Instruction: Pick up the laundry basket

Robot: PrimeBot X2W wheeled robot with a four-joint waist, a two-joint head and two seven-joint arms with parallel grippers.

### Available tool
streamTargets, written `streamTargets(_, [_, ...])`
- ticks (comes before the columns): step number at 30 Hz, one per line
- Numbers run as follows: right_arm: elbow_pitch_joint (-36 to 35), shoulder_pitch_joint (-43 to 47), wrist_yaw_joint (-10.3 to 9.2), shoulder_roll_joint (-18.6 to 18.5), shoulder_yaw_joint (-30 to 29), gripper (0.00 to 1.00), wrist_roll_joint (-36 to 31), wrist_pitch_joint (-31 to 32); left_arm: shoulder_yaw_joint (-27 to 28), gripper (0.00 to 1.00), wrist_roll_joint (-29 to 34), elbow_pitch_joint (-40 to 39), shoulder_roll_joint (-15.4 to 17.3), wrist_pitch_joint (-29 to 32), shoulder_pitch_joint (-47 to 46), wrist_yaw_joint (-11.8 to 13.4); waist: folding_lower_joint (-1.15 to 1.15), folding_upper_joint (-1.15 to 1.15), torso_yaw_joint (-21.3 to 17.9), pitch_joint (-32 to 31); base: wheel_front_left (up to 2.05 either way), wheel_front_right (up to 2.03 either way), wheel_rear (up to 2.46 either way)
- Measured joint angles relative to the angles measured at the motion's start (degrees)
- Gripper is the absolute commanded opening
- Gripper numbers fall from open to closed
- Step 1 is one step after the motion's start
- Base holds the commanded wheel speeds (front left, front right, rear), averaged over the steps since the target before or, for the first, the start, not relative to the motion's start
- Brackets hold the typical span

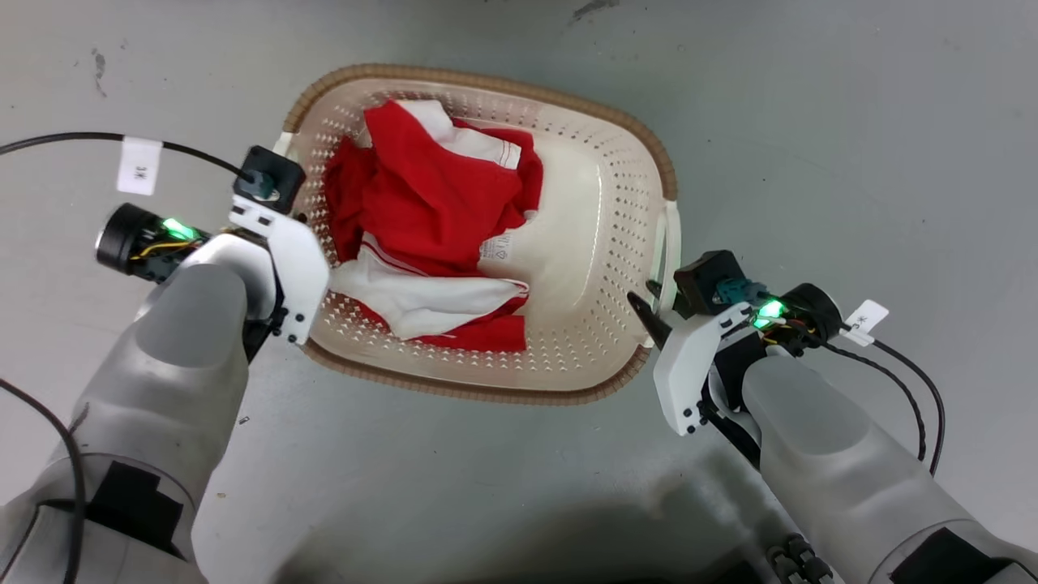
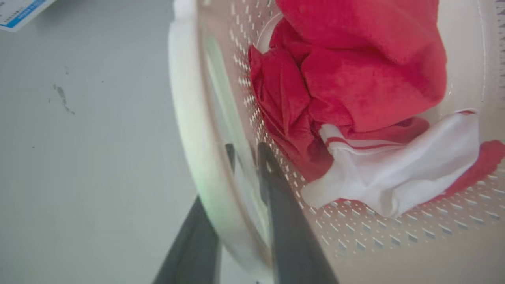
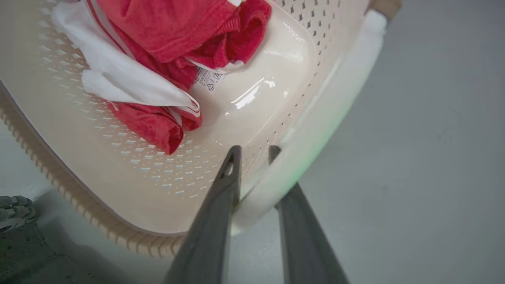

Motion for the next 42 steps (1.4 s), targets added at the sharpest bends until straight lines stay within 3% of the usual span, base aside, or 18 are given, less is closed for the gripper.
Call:
streamTargets(16, [3.53, -0.48, -0.01, 0.08, 1.15, 0.0, 0.57, -0.48, -4.83, 0.0, -6.64, -0.36, -0.89, 0.79, 2.77, 0.07, 0.0, 0.0, 0.51, -6.54, 0.0, 0.0, 0.0])
streamTargets(42, [5.59, 10.26, 0.03, -0.42, 5.06, 0.0, 5.01, 11.12, -16.19, 0.0, -23.45, -5.45, -2.02, 12.52, 20.21, 0.13, -0.02, 0.0, 2.65, -33.6, 0.0, 0.0, 0.0])
